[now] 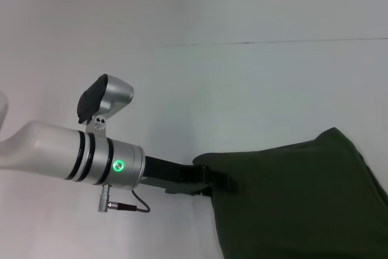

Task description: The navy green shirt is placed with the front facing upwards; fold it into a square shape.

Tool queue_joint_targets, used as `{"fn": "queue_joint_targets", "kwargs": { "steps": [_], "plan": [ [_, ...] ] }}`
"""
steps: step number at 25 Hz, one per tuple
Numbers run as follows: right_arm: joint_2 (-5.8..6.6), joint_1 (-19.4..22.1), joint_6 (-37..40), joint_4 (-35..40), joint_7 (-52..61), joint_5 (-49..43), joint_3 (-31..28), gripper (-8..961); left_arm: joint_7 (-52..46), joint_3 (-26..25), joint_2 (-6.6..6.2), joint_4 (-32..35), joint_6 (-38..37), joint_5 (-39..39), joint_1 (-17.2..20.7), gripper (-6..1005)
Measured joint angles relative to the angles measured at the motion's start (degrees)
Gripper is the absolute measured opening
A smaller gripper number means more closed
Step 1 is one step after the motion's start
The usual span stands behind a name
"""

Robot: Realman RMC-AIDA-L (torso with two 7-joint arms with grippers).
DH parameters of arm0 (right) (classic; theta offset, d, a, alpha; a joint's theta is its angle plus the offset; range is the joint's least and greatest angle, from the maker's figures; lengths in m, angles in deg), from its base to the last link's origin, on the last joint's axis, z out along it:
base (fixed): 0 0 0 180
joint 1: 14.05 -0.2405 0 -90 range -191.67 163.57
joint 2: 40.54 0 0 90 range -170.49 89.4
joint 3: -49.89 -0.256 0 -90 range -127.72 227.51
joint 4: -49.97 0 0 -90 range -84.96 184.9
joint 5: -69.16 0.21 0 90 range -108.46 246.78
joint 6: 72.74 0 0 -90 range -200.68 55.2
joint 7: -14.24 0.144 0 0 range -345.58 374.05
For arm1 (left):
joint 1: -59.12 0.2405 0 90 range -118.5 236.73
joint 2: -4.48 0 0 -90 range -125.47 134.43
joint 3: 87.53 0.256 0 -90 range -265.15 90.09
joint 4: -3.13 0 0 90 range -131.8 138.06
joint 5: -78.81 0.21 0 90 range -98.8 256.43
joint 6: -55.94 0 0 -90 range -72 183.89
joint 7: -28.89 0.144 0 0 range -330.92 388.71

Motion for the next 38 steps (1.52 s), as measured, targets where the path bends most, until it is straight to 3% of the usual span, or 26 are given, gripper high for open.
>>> {"fn": "queue_joint_targets", "kwargs": {
  "steps": [5,16,26,38],
  "plan": [
    [0.13,0.0,0.3,0.0,0.3,0.2,0.0,922,-1.1,4.2,0.00,-0.1,2.1,0.0,-0.5,642],
    [-0.13,-0.5,0.4,0.0,0.3,0.2,0.0,922,-1.1,4.2,-0.03,0.2,2.4,-0.6,-0.9,162],
    [-0.22,-1.1,0.4,0.0,0.3,0.3,-0.1,921,-1.3,4.0,-0.85,1.0,5.4,-1.9,-1.2,65],
    [-0.90,-2.3,0.3,-0.9,-0.1,0.4,-0.4,921,-2.7,0.6,-4.03,1.3,14.4,-2.0,-2.5,50]
  ]
}}
